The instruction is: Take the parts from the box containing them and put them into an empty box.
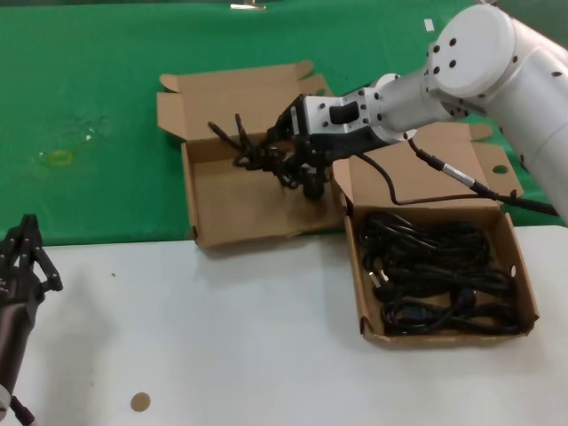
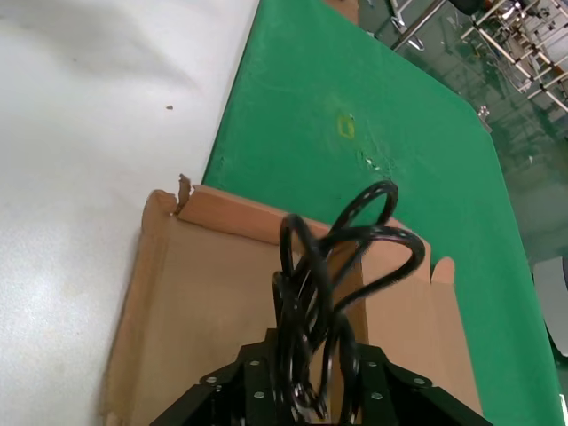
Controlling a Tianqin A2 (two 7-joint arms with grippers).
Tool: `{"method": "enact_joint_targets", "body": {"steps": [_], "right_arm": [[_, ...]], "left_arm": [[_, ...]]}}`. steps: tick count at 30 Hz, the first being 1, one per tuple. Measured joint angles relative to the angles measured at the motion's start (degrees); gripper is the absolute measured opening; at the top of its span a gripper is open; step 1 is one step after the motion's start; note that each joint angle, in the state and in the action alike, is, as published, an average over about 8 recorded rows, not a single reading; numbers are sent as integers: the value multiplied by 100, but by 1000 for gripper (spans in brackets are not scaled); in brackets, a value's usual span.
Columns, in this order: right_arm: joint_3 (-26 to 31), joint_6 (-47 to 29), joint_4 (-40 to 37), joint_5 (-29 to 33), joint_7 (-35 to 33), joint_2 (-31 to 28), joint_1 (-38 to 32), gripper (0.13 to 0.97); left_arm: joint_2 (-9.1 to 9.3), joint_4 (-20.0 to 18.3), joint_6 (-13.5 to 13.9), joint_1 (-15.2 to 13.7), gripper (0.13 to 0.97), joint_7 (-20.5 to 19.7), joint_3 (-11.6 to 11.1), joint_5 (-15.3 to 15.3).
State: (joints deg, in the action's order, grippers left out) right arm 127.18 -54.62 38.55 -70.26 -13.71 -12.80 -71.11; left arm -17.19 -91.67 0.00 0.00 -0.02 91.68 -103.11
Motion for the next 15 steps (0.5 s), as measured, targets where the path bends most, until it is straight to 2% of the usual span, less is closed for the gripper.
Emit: {"method": "enact_joint_targets", "body": {"steps": [2,10,14,15], "right_arm": [[-1,23,-26,3,-21,3,-7,262],[-27,92,-147,-17,-74,23,-40,377],[-51,130,-219,-40,-122,31,-68,377],[-58,135,-217,-46,-125,27,-70,400]], "left_arm": [[0,0,0,0,152,0,0,0],[0,0,0,0,152,0,0,0],[0,0,0,0,152,0,0,0],[0,0,0,0,152,0,0,0]]}}
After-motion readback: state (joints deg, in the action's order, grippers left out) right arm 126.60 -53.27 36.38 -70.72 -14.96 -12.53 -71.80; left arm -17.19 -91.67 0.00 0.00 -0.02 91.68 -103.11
